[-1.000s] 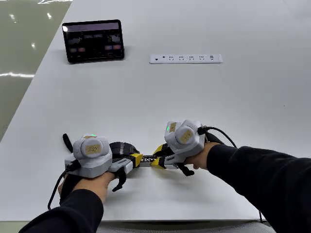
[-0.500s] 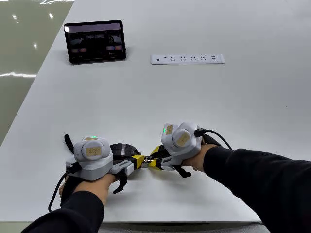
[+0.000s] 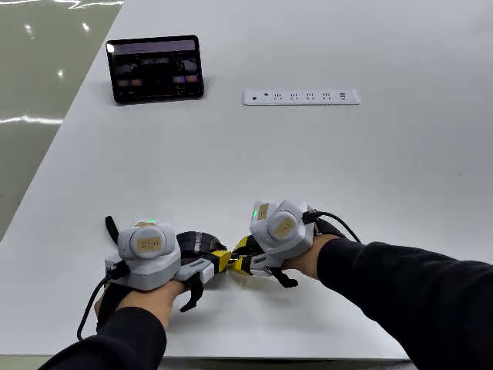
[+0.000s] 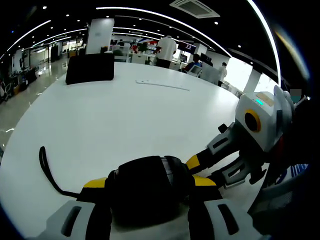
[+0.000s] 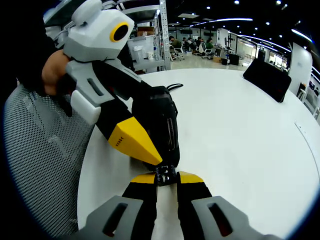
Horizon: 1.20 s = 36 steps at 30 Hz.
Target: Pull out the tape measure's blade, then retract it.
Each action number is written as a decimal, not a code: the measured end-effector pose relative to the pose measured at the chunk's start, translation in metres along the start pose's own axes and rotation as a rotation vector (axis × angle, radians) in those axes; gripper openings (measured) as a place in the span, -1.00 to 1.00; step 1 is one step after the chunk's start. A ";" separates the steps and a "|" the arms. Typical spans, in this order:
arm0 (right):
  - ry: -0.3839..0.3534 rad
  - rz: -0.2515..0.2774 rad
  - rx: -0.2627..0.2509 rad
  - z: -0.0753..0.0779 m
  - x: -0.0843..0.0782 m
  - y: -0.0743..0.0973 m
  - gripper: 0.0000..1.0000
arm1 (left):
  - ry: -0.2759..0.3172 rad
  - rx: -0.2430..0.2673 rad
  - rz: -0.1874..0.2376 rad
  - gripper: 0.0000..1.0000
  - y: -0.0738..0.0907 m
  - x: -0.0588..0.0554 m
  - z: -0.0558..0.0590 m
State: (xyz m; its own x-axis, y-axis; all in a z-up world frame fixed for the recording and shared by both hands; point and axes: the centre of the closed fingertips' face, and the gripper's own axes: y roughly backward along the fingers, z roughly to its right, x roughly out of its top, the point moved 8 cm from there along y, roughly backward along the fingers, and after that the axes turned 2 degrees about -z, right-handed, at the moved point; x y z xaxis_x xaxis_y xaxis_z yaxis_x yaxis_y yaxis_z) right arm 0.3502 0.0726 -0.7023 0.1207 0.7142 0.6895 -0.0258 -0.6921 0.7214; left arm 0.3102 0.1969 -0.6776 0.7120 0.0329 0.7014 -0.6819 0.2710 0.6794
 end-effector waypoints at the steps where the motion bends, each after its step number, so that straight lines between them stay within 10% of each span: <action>1: -0.001 -0.001 0.000 0.000 0.001 -0.001 -0.80 | 0.002 -0.001 0.000 0.15 0.000 0.000 0.000; 36: 0.011 0.040 0.007 -0.002 -0.002 0.001 -0.80 | 0.013 -0.005 0.001 0.17 -0.001 0.000 -0.002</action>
State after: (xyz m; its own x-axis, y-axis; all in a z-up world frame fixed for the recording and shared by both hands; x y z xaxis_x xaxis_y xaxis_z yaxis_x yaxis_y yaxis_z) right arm 0.3483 0.0702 -0.7029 0.1085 0.6872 0.7183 -0.0230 -0.7207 0.6929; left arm 0.3114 0.1981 -0.6789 0.7134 0.0458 0.6993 -0.6818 0.2761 0.6774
